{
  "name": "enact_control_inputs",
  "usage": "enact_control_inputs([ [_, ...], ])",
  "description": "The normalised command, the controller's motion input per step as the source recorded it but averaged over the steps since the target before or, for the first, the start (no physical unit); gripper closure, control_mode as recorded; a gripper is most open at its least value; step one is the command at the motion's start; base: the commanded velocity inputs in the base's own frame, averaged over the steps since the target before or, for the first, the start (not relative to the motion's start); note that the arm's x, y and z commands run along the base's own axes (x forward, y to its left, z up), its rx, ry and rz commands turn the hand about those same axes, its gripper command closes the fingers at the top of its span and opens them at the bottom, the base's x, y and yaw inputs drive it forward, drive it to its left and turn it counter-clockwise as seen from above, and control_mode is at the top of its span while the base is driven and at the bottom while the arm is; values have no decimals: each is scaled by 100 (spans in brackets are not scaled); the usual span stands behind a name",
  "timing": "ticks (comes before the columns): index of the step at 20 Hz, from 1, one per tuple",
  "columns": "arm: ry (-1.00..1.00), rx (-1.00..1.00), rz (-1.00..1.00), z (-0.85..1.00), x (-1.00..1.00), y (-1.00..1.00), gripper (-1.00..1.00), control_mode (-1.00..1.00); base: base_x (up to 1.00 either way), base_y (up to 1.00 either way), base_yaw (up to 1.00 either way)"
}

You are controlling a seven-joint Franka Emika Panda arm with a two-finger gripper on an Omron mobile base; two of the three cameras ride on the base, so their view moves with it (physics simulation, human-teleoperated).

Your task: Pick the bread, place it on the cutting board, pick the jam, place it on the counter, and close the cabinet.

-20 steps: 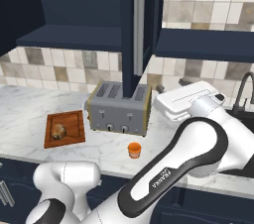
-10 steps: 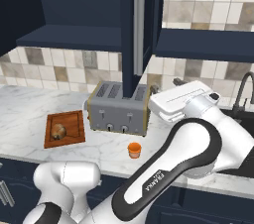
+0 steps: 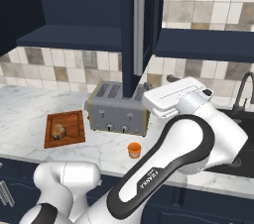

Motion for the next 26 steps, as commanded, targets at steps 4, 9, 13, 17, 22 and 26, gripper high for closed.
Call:
enact_control_inputs([
  [4,0,0,7,17,0,3,-100,-100,0,0,0],
  [9,0,0,7,12,-1,6,-100,-100,0,0,0],
  [13,0,0,5,11,-2,9,-100,-100,0,0,0],
  [17,0,0,5,4,-9,7,-100,-100,0,0,0],
  [22,0,0,6,0,-21,2,-100,-100,0,0,0],
  [26,0,0,7,0,-30,2,-100,-100,0,0,0],
])
